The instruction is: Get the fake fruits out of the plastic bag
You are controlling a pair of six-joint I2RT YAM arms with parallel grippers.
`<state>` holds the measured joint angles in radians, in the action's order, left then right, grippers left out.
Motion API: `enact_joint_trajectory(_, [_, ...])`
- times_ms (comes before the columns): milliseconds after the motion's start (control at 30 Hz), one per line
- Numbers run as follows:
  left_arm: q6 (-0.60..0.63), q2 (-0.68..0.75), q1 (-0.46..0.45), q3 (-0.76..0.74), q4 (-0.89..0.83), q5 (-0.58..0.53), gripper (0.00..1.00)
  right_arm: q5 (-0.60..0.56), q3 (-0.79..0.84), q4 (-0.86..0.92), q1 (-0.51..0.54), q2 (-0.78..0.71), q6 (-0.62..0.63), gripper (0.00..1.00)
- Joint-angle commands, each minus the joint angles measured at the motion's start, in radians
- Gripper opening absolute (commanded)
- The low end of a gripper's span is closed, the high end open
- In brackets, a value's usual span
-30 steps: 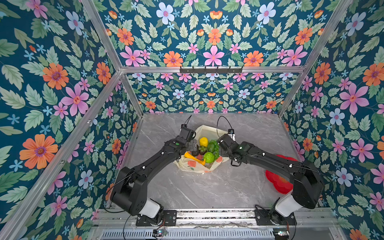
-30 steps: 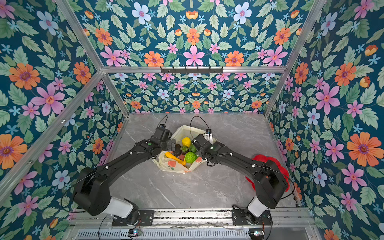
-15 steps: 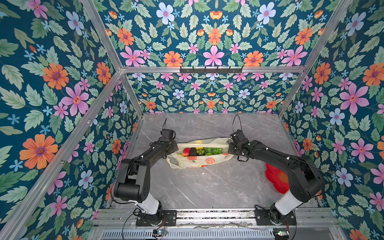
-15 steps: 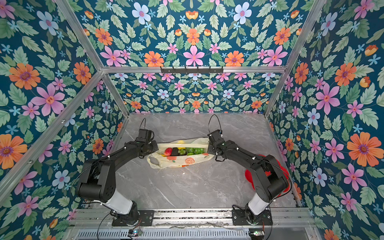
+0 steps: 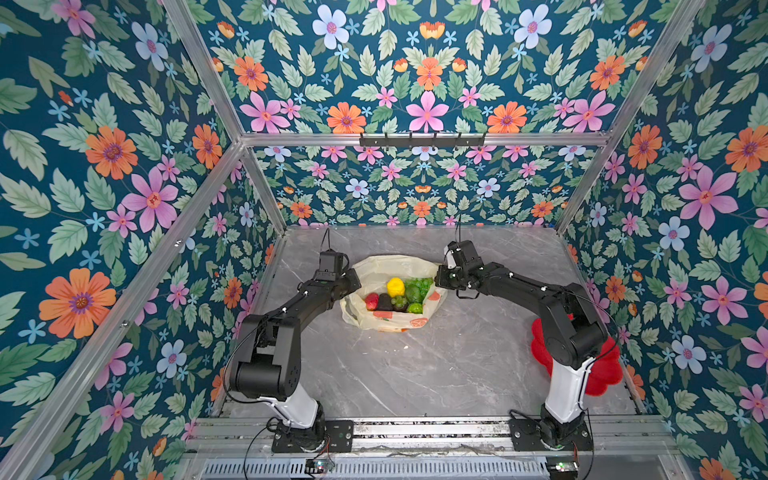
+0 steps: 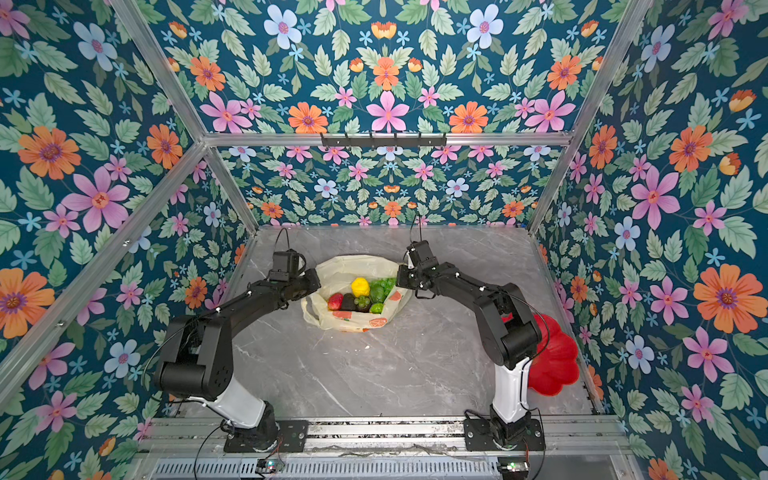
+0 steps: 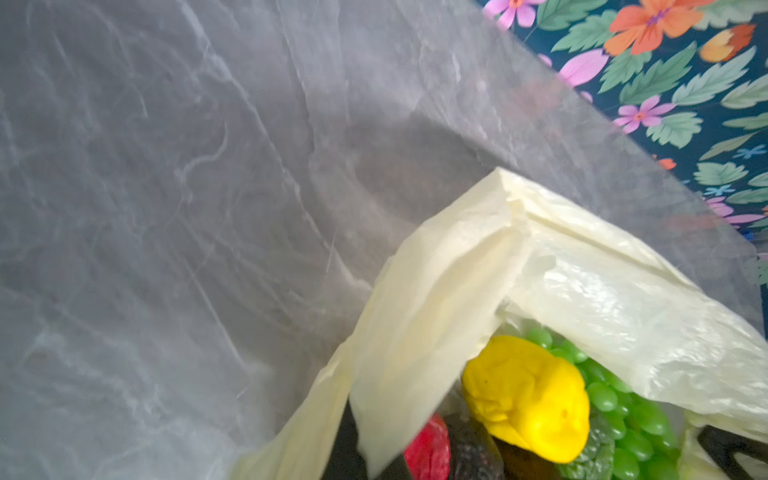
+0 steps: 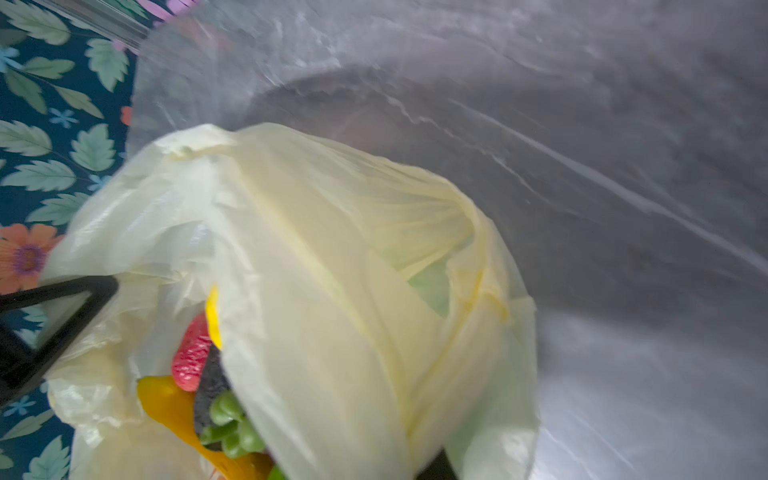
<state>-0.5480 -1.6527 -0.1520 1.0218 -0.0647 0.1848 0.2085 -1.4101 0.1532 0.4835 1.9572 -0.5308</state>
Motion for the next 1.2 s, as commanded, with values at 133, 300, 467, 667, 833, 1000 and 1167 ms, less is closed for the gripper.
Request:
enact_joint_trajectory(133, [-0.011,0.061,0.016,-0.002,0.087,0.007,0.0,-0.015,-0.073,0.038,0.007,0.004,0.04,0.02])
enact_joint_trajectory(300, [0.007,0.198,-0.029,-0.185,0.174,-0.018,0.0,-0.159,0.001,0.142,0.018,-0.091,0.01,0.64])
enact_joint_trajectory(467, [0.05,0.314,-0.06,-0.325,0.219,-0.04,0.0,-0.333,0.044,0.321,0.089,-0.171,-0.104,0.81])
enact_joint_trajectory(667, [0.072,0.35,-0.102,-0.383,0.289,-0.017,0.0,-0.339,0.122,0.298,0.158,-0.204,-0.174,0.87])
enact_joint_trajectory(833, [0.089,0.356,-0.13,-0.415,0.308,-0.042,0.0,-0.341,0.149,0.303,0.167,-0.183,-0.182,0.85])
enact_joint_trajectory(1000, [0.092,0.405,-0.129,-0.474,0.333,-0.093,0.0,-0.364,0.196,0.278,0.158,-0.178,-0.153,0.67])
enact_joint_trajectory(1167, [0.049,0.433,-0.129,-0.506,0.318,-0.187,0.0,-0.38,0.237,0.26,0.138,-0.173,-0.154,0.43])
